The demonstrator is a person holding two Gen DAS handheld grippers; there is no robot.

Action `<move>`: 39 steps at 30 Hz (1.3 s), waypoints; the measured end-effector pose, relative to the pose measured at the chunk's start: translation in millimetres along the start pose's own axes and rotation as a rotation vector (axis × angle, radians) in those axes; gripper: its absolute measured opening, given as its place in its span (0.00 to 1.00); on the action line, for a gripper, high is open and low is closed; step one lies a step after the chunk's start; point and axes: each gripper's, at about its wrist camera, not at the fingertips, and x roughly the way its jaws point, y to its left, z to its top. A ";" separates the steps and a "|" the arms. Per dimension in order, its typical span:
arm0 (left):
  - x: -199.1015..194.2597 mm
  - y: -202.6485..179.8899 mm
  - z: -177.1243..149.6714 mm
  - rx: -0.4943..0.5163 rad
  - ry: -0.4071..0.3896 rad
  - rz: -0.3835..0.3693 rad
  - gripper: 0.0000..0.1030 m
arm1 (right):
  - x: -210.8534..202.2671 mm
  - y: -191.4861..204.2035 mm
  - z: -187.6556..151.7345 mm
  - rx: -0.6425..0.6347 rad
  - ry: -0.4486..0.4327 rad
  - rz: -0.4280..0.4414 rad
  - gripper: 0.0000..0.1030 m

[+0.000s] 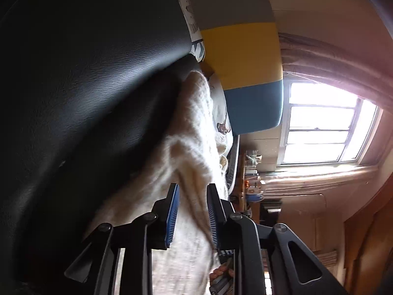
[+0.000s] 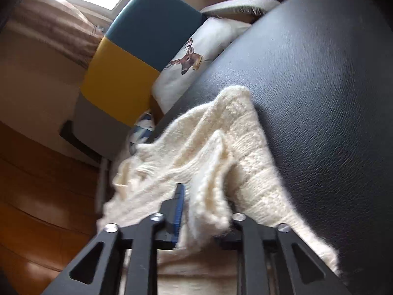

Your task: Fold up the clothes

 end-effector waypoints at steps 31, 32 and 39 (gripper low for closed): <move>-23.2 -19.2 4.9 0.221 0.026 0.306 0.15 | -47.1 38.5 -3.5 -0.336 -0.084 -0.285 0.20; -26.4 -29.0 3.6 0.258 0.012 0.299 0.15 | -49.7 49.0 -4.4 -0.372 -0.091 -0.271 0.20; -47.7 -94.3 0.5 0.504 -0.078 0.248 0.17 | 6.3 138.3 -52.9 -0.703 0.060 -0.211 0.53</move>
